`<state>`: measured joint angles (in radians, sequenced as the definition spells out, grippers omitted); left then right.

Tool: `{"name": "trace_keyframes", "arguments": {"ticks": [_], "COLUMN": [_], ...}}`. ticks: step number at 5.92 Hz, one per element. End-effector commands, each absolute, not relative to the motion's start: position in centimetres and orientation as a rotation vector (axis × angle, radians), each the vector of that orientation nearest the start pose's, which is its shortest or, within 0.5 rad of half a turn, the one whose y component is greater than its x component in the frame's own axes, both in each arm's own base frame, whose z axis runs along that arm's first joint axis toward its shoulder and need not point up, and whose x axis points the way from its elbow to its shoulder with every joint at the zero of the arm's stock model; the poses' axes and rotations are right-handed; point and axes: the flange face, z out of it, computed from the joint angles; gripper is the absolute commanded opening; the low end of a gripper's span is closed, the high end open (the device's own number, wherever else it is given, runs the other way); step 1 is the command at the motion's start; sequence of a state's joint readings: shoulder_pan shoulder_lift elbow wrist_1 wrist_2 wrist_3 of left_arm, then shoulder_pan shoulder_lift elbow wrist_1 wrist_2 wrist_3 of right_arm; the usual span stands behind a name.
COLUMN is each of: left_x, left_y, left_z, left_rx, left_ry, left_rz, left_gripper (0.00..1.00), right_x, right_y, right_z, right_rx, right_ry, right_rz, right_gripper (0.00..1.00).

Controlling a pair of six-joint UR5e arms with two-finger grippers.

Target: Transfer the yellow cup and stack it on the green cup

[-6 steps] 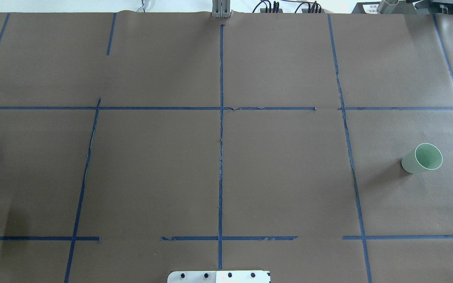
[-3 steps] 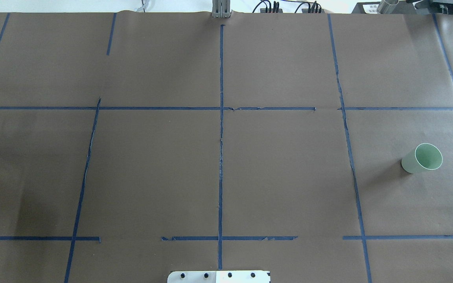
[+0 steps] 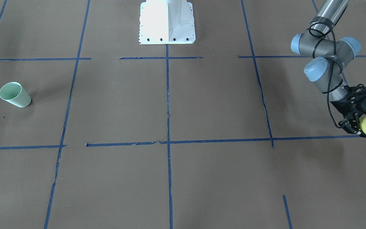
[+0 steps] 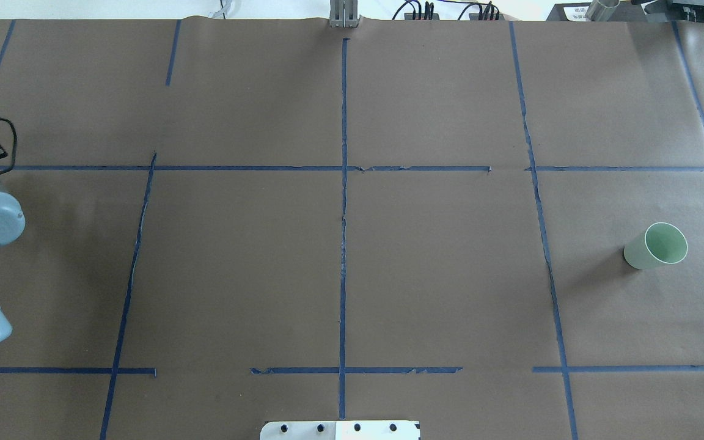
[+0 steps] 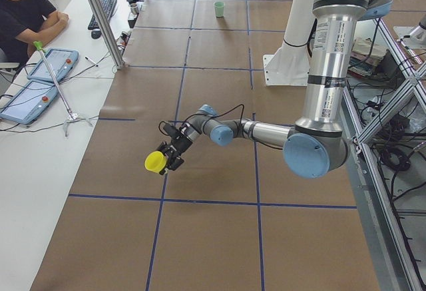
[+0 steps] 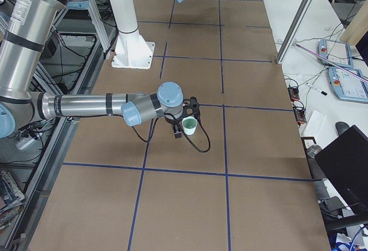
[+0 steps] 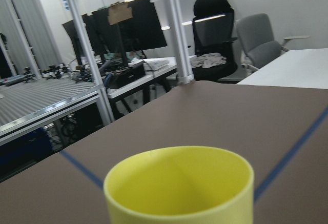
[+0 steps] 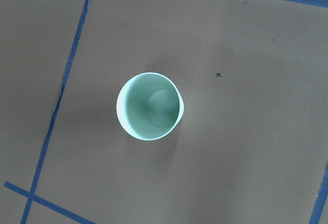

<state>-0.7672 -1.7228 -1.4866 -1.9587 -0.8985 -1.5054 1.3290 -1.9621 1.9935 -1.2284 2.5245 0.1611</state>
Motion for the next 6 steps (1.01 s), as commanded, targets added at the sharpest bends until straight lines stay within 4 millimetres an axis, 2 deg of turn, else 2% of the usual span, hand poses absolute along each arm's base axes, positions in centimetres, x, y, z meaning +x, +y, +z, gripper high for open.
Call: {"name": "trace_keyframes", "arguments": {"ticks": [1,3,4,5,6], "left_x": [32.6,35.9,38.4,39.7,44.6], "left_y": [-58.0,-57.9,-56.4,-54.2,-48.8], "left_z": [49.7,42.7,40.6,37.2,35.4], "left_rx": [0.787,0.869,0.778,0.795,0.822], "left_ry": [0.283,0.495,0.678,0.823,0.975], "left_rz": [-0.648,-0.345,-0.191,-0.134,-0.04], "left_gripper": [0.06,0.05,0.04,0.03,0.0], "right_x": [-3.4,-4.0,-5.2,-6.4,-7.2], "right_y": [-34.7,-35.5,-37.1,-38.7,-40.7], "right_z": [55.9,55.2,53.7,52.1,50.4], "right_rx": [0.144,0.139,0.135,0.13,0.149], "right_ry": [-1.014,-1.011,-1.013,-1.006,-0.973], "right_rz": [-0.257,-0.241,-0.213,-0.171,-0.104], "right_gripper": [1.0,1.0,1.0,1.0,1.0]}}
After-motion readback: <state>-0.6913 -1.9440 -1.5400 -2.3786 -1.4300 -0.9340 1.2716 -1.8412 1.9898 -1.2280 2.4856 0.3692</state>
